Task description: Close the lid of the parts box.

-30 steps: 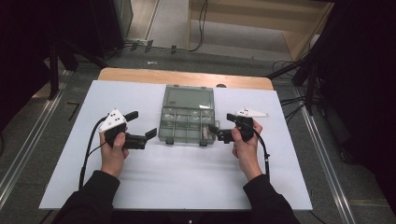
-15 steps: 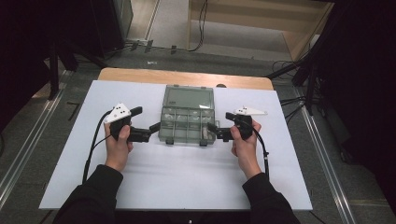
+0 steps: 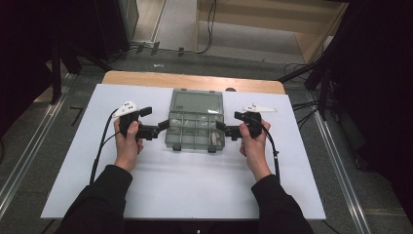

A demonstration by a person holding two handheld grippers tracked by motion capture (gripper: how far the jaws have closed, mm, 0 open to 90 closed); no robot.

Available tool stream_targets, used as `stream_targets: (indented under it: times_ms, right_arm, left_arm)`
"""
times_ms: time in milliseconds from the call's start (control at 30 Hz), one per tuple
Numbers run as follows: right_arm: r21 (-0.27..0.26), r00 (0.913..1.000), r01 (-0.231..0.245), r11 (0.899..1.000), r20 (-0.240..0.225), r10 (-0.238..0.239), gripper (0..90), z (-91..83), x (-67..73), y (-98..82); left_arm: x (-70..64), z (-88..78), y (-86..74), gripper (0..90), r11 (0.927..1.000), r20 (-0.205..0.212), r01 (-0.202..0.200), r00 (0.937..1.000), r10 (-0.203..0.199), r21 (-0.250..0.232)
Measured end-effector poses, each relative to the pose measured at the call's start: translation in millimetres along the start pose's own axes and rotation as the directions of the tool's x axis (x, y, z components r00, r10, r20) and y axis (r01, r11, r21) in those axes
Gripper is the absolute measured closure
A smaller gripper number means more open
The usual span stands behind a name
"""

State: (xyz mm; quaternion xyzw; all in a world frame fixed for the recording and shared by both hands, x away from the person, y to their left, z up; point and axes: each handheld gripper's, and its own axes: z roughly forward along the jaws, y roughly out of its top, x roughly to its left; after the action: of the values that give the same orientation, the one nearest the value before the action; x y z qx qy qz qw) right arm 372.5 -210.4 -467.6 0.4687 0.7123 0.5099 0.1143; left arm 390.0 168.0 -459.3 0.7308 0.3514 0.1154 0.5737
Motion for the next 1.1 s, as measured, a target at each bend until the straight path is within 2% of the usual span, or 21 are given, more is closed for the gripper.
stream_targets:
  times_ms: [233,400,500,567,967,1033,1100]
  right_arm:
    - [0.014,0.9993,-0.036,0.999,0.013,0.036,0.0,6.8,-13.0,3.5]
    - [0.023,0.9979,-0.062,0.998,0.017,0.062,0.0,10.6,-22.8,7.5]
    - [0.027,0.997,-0.076,0.997,0.011,0.076,0.0,13.9,-27.6,10.5]
    - [0.026,0.9964,-0.084,0.996,0.01,0.084,0.0,16.5,-30.9,12.1]
    - [0.056,0.9937,-0.111,0.992,-0.013,0.112,0.0,42.4,-41.9,19.0]
    - [0.054,0.9896,-0.142,0.988,-0.014,0.143,3.3,45.6,-45.2,20.0]
    - [0.068,0.9783,-0.206,0.976,-0.003,0.207,6.3,48.6,-48.8,22.2]
  left_arm:
    - [10.7,18.3,2.2,0.0,0.9994,-0.006,0.002,1.0,-0.002,0.035]
    - [17.4,30.3,5.7,0.0,0.9986,-0.011,0.027,0.9996,-0.027,0.046]
    - [20.5,37.2,9.0,0.0,0.9969,-0.01,0.058,0.9983,-0.058,0.053]
    - [21.9,41.6,10.9,0.0,0.9959,-0.01,0.055,0.9985,-0.055,0.072]
    - [37.7,62.2,18.1,0.0,0.9894,-0.035,0.119,0.9926,-0.116,0.084]
    - [41.4,64.3,18.3,0.0,0.9875,-0.031,0.136,0.9905,-0.134,0.08]
    - [44.8,67.7,18.4,2.1,0.9814,-0.054,0.169,0.9848,-0.165,0.091]
